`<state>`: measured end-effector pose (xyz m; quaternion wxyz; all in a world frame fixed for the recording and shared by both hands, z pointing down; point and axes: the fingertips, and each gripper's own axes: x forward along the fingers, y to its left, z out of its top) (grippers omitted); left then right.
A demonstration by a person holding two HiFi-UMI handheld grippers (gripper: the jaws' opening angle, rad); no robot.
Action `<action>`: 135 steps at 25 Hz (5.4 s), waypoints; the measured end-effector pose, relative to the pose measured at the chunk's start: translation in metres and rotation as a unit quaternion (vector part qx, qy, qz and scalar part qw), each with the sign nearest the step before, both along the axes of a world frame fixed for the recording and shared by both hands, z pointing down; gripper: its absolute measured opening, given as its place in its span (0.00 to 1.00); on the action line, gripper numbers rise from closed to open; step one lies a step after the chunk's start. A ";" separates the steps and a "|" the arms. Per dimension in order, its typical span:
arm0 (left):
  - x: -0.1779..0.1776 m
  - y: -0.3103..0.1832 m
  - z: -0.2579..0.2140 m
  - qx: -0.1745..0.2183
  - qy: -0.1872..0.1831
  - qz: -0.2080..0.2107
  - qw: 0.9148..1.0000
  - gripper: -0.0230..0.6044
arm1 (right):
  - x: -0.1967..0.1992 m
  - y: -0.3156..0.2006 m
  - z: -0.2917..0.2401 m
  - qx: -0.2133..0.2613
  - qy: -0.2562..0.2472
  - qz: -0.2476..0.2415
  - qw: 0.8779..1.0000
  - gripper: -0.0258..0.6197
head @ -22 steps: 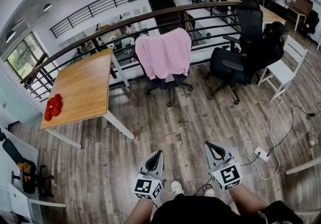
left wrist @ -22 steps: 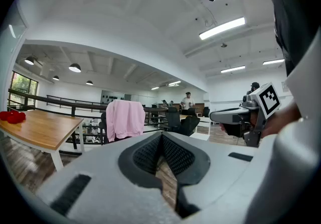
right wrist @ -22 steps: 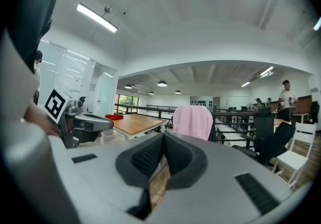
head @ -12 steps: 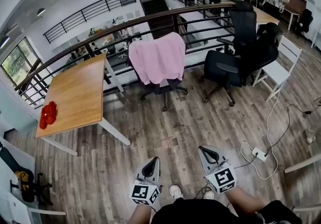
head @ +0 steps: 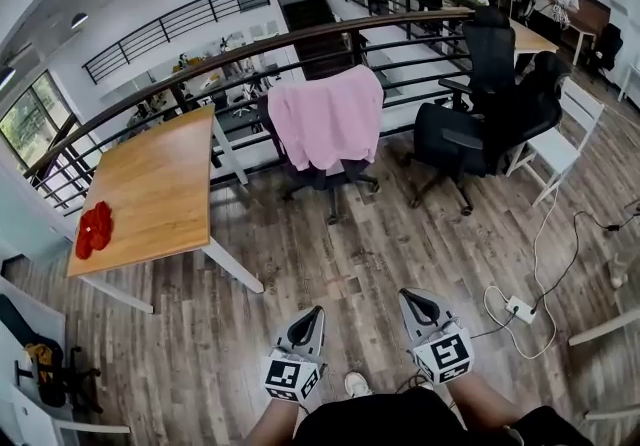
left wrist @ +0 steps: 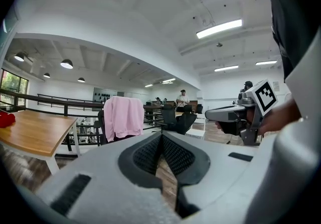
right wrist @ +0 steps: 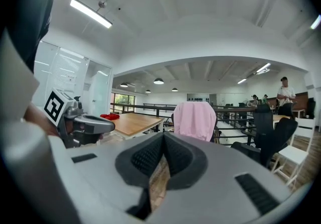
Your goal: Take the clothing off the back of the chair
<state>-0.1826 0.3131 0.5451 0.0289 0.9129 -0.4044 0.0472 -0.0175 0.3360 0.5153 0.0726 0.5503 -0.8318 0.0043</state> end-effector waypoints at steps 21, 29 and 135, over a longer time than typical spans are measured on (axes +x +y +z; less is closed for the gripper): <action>-0.040 -0.099 0.005 -0.026 0.017 -0.031 0.999 0.06 | -0.008 -0.107 -0.006 -0.003 -0.004 0.006 1.000 0.05; 0.008 -0.184 -0.009 -0.009 0.003 -0.030 1.000 0.06 | 0.041 -0.195 -0.012 0.000 -0.022 0.005 1.000 0.05; 0.008 -0.840 -0.014 -0.038 -0.002 -0.206 0.978 0.34 | 0.168 -0.851 -0.007 -0.036 -0.021 -0.049 0.998 0.33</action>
